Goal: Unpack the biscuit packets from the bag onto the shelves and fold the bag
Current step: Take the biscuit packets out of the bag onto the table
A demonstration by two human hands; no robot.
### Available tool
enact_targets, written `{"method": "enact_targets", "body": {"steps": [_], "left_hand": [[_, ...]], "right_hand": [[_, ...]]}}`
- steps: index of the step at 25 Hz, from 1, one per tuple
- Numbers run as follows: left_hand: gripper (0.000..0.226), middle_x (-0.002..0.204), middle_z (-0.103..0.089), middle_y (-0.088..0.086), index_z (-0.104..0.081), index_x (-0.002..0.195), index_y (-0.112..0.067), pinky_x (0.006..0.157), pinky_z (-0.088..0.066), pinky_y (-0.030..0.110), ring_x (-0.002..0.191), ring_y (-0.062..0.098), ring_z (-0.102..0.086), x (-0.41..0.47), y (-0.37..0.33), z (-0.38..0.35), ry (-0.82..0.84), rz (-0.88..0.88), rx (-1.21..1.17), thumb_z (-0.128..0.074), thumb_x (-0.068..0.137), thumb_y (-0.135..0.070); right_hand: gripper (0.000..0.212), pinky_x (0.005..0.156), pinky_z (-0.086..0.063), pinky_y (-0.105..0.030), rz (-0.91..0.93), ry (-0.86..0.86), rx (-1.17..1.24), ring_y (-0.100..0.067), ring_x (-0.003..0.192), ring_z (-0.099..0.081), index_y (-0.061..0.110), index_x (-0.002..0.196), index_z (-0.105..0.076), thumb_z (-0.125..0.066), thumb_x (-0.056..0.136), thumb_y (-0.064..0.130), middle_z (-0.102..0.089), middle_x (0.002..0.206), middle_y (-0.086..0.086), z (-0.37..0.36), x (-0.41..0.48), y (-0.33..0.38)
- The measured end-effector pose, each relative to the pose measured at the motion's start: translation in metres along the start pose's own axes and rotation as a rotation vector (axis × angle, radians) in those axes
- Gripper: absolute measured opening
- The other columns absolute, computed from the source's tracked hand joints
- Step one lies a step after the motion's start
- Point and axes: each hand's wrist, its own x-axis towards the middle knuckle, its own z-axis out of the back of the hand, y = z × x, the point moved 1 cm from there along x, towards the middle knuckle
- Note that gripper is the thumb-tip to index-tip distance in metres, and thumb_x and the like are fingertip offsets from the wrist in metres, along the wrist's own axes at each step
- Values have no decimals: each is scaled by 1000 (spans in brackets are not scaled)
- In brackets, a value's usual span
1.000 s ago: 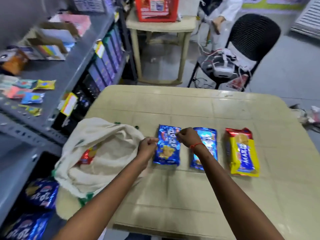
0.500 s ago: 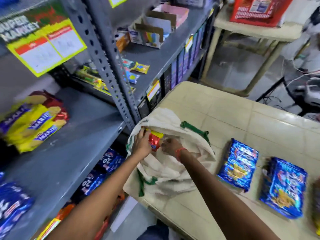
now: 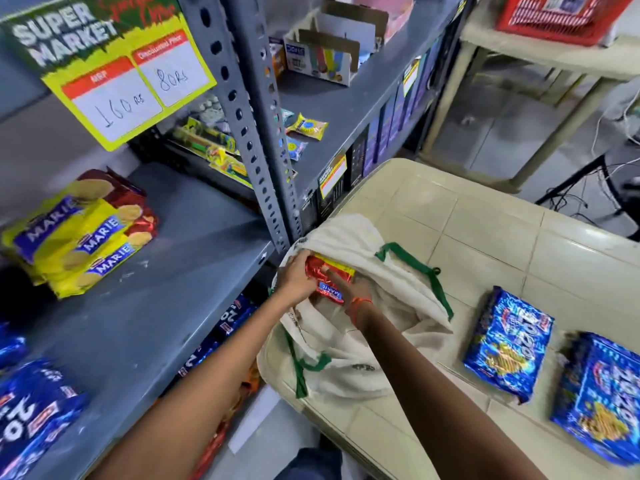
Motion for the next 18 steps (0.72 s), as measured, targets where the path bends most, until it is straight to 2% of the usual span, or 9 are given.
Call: {"method": "enact_targets", "body": {"steps": [1, 3, 5, 7, 10, 12, 14, 17, 18], "left_hand": [[44, 125, -61, 12, -53, 124, -18, 90, -52, 35, 106, 27, -60, 0, -4, 3, -27, 38, -88, -56, 81, -9], [26, 111, -69, 9, -61, 110, -19, 79, -54, 29, 91, 21, -64, -3, -13, 5, -81, 105, -172, -57, 85, -25], [35, 105, -72, 6, -65, 105, -16, 84, -55, 33, 95, 25, -66, -6, -30, 2, -62, 79, -136, -60, 83, -43], [50, 104, -71, 1, -65, 113, -20, 85, -56, 28, 105, 25, -66, -16, -52, -6, 120, 20, -308, -63, 77, -56], [67, 95, -68, -3, -61, 110, -29, 60, -54, 28, 93, 27, -67, -34, -74, -23, 415, 189, -505, -68, 59, -70], [53, 77, -73, 3, -66, 96, -21, 55, -54, 28, 70, 23, -70, -40, -73, -32, 597, 356, -521, -70, 61, -61], [31, 63, -75, 6, -67, 85, -16, 51, -57, 29, 54, 19, -71, -45, -61, -40, 694, 377, -677, -67, 69, -42], [42, 83, -77, 13, -73, 94, -12, 66, -61, 42, 72, 27, -74, -56, -36, -52, 753, 369, -936, -67, 61, -37], [49, 91, -76, 14, -72, 101, -13, 73, -59, 45, 79, 29, -73, -62, -32, -57, 773, 363, -973, -67, 59, -36]], "right_hand": [[21, 45, -36, -15, 36, -53, 81, -12, 58, -54, 12, 75, -65, -75, 78, 29, -62, 71, -5, 3, 1, 1], [31, 50, -40, -19, 54, -125, 186, -11, 63, -60, 13, 85, -68, -79, 70, 37, -69, 84, -8, 12, -3, 7], [49, 53, -53, -28, 97, -201, 212, -17, 68, -66, 8, 94, -63, -80, 63, 42, -70, 90, -11, 22, -10, 9], [59, 70, -59, -40, 156, -293, 124, -25, 83, -66, 14, 98, -51, -77, 56, 47, -66, 97, -11, 31, -22, 3], [35, 71, -52, -24, 404, -292, 36, -17, 87, -65, 31, 89, -50, -66, 62, 46, -67, 97, -3, 43, -37, -16], [16, 75, -53, -21, 441, -212, 149, -13, 87, -63, 25, 89, -60, -55, 77, 35, -69, 93, 2, 54, -47, -24], [19, 71, -55, -17, 381, -222, 235, -17, 84, -62, 12, 84, -67, -48, 88, 16, -71, 83, 1, 71, -43, -35], [22, 84, -56, -33, 224, -241, 195, -27, 93, -65, 3, 105, -64, -60, 89, 17, -69, 103, -14, 92, -44, -46], [24, 77, -57, -32, 167, -164, 229, -24, 87, -66, 7, 106, -65, -64, 88, 21, -68, 103, -14, 97, -45, -50]]}}
